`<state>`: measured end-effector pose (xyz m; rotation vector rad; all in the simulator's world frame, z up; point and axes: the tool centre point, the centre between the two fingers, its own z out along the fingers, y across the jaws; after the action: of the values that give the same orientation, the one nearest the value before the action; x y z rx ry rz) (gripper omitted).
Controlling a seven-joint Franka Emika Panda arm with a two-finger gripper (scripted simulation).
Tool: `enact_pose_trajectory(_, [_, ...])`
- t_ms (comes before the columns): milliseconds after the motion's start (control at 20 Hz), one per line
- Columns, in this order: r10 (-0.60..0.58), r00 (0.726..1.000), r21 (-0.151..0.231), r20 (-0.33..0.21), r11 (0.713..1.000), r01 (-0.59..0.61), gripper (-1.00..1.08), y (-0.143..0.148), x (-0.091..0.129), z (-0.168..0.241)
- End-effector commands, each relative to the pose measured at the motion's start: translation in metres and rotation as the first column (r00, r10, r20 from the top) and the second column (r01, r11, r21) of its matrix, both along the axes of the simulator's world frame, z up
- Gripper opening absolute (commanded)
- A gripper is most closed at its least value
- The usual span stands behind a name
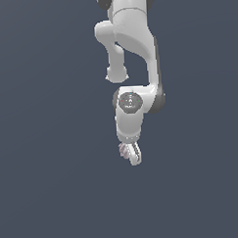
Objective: Pick up the object and move it to a goal position.
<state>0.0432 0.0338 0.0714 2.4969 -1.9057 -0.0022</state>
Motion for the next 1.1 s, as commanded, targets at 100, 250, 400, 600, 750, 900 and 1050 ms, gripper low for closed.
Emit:
enact_pose_trajectory(100, [-0.001,1.000,0.001,0.001,1.000,0.001,-1.00,-0.011,-0.005,0.024])
enact_pose_trajectory(250, [-0.001,1.000,0.001,0.001,1.000,0.001,-1.00,-0.022,-0.011,0.047])
enact_pose_trajectory(400, [-0.001,1.000,0.002,0.001,1.000,0.001,-1.00,-0.035,-0.017,0.076])
enact_pose_trajectory(600, [-0.002,1.000,0.002,0.001,1.000,0.002,-1.00,-0.055,-0.027,0.119])
enact_pose_trajectory(750, [-0.002,1.000,0.003,0.001,1.000,0.002,-1.00,-0.070,-0.034,0.153])
enact_pose_trajectory(900, [-0.003,1.000,0.003,0.001,1.000,0.003,-1.00,-0.086,-0.042,0.187])
enact_pose_trajectory(1050, [-0.003,1.000,0.002,0.001,1.000,0.003,-1.00,-0.101,-0.049,0.220])
